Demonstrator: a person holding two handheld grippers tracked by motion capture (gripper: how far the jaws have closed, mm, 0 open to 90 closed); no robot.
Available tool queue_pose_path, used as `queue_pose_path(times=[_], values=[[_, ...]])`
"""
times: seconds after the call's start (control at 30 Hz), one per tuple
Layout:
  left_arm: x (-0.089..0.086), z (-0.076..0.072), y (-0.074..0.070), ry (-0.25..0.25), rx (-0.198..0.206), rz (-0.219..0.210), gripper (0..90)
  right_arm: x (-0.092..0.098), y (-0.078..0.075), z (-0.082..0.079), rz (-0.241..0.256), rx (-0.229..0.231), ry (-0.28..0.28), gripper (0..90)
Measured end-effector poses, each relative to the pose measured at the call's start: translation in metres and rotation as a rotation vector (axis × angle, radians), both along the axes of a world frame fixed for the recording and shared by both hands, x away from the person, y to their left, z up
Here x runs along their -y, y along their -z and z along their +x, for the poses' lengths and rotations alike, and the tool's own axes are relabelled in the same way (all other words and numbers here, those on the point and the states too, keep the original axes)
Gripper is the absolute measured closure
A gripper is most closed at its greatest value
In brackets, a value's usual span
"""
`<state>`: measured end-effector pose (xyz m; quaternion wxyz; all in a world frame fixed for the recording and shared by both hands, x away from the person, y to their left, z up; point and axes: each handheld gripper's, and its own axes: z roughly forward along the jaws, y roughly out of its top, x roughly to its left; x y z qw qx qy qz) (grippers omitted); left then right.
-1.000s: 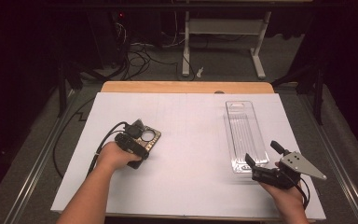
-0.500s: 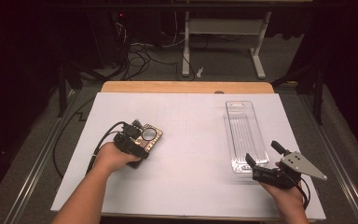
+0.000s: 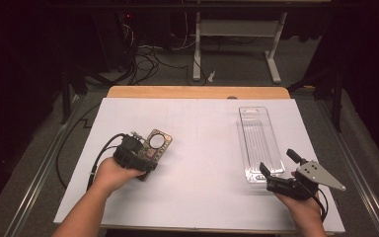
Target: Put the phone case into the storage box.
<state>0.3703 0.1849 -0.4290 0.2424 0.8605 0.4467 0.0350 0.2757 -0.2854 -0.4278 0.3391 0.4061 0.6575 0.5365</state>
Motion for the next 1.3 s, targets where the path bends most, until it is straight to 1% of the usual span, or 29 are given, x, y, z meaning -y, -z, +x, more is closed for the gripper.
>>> queue_pose_path(times=[0.03, 0.13, 0.2, 0.3, 0.4, 0.43, 0.5, 0.57, 0.67, 0.7, 0.8, 0.87, 0.9, 0.97, 1.0, 1.03, 1.1, 1.23, 1.3], values=[[-0.001, -0.002, 0.001, 0.007, 0.004, -0.017, 12.7, 0.0, 0.0, 0.0, 0.0, 0.0, 0.0, 1.1], [-0.002, -0.009, 0.003, 0.01, 0.028, -0.048, 12.7, 0.0, 0.0, 0.0, -0.001, 0.0, -0.001, 1.1], [-0.004, -0.012, 0.006, 0.008, 0.042, -0.06, 12.7, -0.001, 0.0, 0.0, -0.001, -0.001, -0.002, 1.1], [-0.007, -0.016, 0.009, -0.002, 0.061, -0.087, 12.7, -0.001, 0.0, 0.0, -0.005, 0.0, -0.003, 1.1], [-0.011, -0.02, 0.01, -0.017, 0.09, -0.125, 12.7, -0.001, 0.001, 0.0, -0.008, 0.001, -0.003, 1.1], [-0.013, -0.023, 0.011, -0.022, 0.106, -0.138, 12.7, -0.001, 0.001, 0.0, -0.007, -0.001, -0.003, 1.1], [-0.015, -0.025, 0.011, -0.024, 0.118, -0.15, 12.7, -0.001, 0.001, 0.0, -0.005, -0.001, -0.004, 1.1], [-0.017, -0.028, 0.012, -0.034, 0.143, -0.162, 12.7, -0.002, 0.001, 0.001, -0.009, -0.002, -0.006, 1.1], [-0.021, -0.031, 0.014, -0.039, 0.165, -0.204, 12.7, -0.002, 0.001, 0.0, -0.013, 0.004, -0.009, 1.2], [-0.022, -0.032, 0.015, -0.039, 0.166, -0.211, 12.7, -0.002, 0.001, 0.0, -0.014, 0.007, -0.009, 1.2], [-0.024, -0.034, 0.017, -0.034, 0.191, -0.224, 12.7, -0.003, 0.001, 0.0, -0.017, 0.008, -0.01, 1.2], [-0.024, -0.036, 0.018, -0.026, 0.216, -0.223, 12.7, -0.004, 0.001, 0.0, -0.025, 0.009, -0.011, 1.2], [-0.024, -0.036, 0.018, -0.022, 0.222, -0.224, 12.6, -0.005, 0.002, 0.0, -0.024, 0.003, -0.011, 1.2], [-0.025, -0.038, 0.018, -0.021, 0.24, -0.236, 12.7, -0.006, 0.002, 0.0, -0.029, 0.003, -0.011, 1.2], [-0.026, -0.039, 0.018, -0.019, 0.251, -0.253, 12.7, -0.006, 0.002, 0.0, -0.028, 0.001, -0.011, 1.2], [-0.026, -0.04, 0.017, -0.017, 0.258, -0.261, 12.7, -0.007, 0.002, 0.0, -0.03, 0.001, -0.009, 1.2], [-0.027, -0.041, 0.017, -0.003, 0.279, -0.276, 12.7, -0.007, 0.002, 0.0, -0.033, 0.002, -0.008, 1.2], [-0.028, -0.041, 0.018, -0.009, 0.289, -0.293, 12.7, -0.009, 0.001, -0.001, -0.04, 0.004, -0.005, 1.2], [-0.028, -0.042, 0.017, -0.003, 0.306, -0.298, 12.7, -0.01, 0.001, -0.001, -0.044, 0.005, -0.005, 1.2]])
